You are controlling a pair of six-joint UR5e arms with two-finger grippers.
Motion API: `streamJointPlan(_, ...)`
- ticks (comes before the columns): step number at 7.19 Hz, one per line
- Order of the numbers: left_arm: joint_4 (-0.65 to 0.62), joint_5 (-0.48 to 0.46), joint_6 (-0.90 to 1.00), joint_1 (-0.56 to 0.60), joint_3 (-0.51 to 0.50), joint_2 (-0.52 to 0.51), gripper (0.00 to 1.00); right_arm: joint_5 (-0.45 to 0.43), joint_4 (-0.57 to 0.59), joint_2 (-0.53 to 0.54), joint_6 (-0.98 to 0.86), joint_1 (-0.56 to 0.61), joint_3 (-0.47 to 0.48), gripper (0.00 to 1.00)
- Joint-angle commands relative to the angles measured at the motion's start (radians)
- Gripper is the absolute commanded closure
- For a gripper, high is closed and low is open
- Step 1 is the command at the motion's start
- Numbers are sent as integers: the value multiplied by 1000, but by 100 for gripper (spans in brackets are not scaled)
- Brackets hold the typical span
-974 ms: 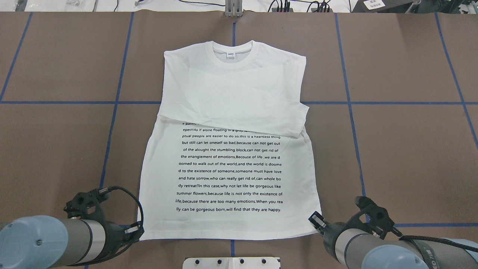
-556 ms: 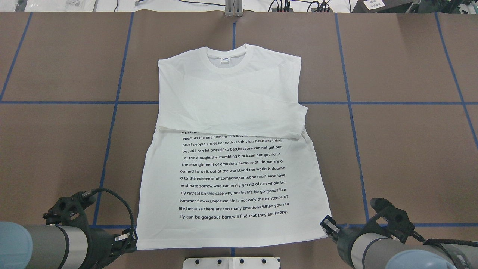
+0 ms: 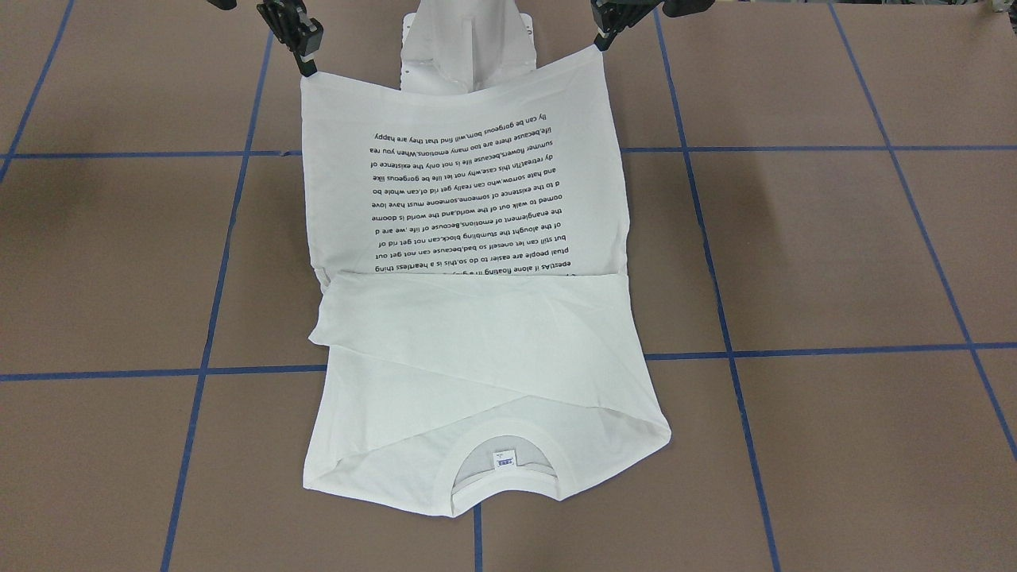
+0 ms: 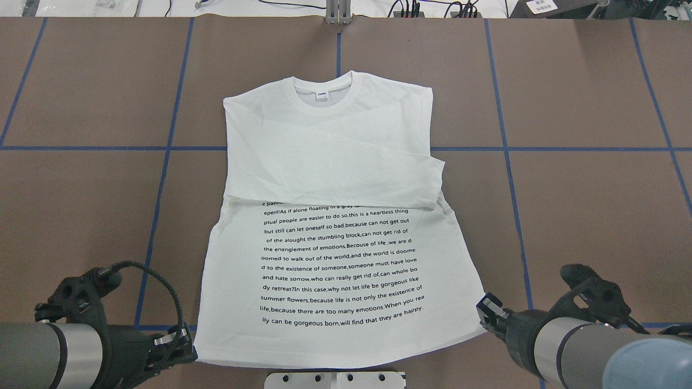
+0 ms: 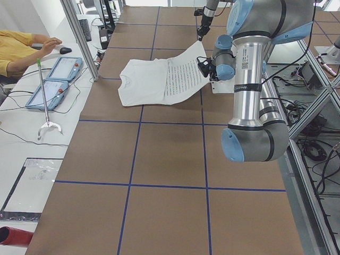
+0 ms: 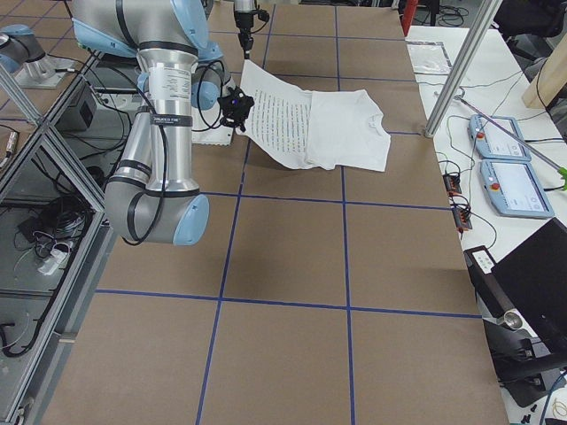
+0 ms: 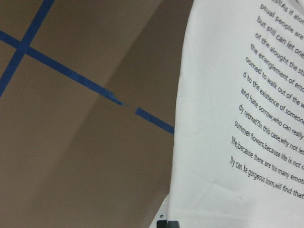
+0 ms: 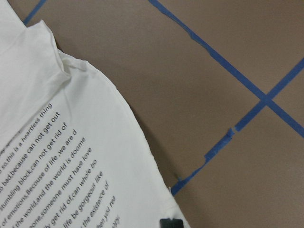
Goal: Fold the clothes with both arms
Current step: 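Lift the hem with both grippers and fold it toward the collar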
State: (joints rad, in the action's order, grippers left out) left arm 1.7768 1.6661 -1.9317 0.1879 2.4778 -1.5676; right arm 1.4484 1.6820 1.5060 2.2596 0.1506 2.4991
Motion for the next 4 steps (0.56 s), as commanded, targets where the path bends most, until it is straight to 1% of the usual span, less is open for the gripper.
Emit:
streamJointPlan(1, -10, 4, 275, 199, -102, -130, 100, 227, 25, -210, -215, 311, -180, 100)
streamJointPlan(2, -7, 7, 363, 300, -229, -228, 100, 335, 27, -318, -318, 449, -306, 100)
streamJointPlan(3, 4, 44, 449, 411, -340, -297, 100, 360, 22, -364, -412, 516, -398, 100)
streamJointPlan(4, 12, 76, 523, 517, -418, -346, 100, 359, 15, -397, -498, 562, -475, 100)
